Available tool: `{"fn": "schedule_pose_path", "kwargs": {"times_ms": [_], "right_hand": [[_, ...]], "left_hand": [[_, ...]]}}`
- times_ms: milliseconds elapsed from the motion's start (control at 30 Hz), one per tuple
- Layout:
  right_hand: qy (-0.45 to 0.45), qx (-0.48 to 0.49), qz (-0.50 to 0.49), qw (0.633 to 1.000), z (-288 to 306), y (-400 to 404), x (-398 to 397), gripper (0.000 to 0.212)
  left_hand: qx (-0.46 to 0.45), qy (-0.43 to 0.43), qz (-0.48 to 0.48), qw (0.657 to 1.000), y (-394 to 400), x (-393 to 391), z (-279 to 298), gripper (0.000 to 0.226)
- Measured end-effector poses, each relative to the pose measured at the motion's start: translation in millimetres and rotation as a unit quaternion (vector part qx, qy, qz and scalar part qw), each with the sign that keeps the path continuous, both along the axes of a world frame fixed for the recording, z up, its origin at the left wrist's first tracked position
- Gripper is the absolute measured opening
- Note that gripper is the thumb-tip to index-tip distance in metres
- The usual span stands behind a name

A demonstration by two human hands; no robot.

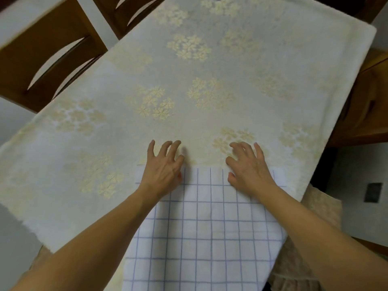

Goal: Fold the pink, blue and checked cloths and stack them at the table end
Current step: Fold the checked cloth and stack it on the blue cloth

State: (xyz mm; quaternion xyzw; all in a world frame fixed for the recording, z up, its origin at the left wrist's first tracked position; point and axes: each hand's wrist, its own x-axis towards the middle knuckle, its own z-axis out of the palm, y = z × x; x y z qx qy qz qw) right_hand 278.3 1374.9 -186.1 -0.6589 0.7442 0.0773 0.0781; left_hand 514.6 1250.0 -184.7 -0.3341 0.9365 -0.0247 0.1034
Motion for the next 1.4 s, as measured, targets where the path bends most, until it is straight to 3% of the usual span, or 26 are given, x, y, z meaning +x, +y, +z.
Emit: {"fn": "schedule_pose_path", "kwargs": {"times_ms": [267, 433, 600, 833, 933, 1067, 1400], "right_hand": [[0.015, 0.071, 0.017, 0.997, 3, -20, 0, 0.045], [0.007, 0.092, 0.033, 0.995, 2, -24, -1, 0.035], [-0.005, 0.085, 0.057, 0.995, 2, -21, -5, 0.03], [0.012, -0.013, 0.087, 0.996, -6, -4, -11, 0.006], [0.03, -0.071, 0.092, 0.993, -3, -9, -5, 0.011], [0.031, -0.133, 0.081, 0.987, 13, -26, 4, 0.017], [0.05, -0.24, 0.066, 0.967, 79, -53, 24, 0.011]], "left_hand": [[0.007, -0.026, -0.017, 0.999, -12, -8, -8, 0.068], [0.029, -0.023, -0.019, 0.999, -11, -11, -7, 0.04], [0.013, -0.01, -0.036, 0.999, -11, -10, -7, 0.034], [-0.004, -0.011, -0.052, 0.999, -14, 4, -2, 0.041], [-0.016, -0.006, -0.047, 0.999, -20, 10, 4, 0.043], [-0.05, 0.012, -0.017, 0.999, -37, 18, 25, 0.028], [-0.118, 0.086, -0.011, 0.989, -62, 53, 92, 0.022]]}}
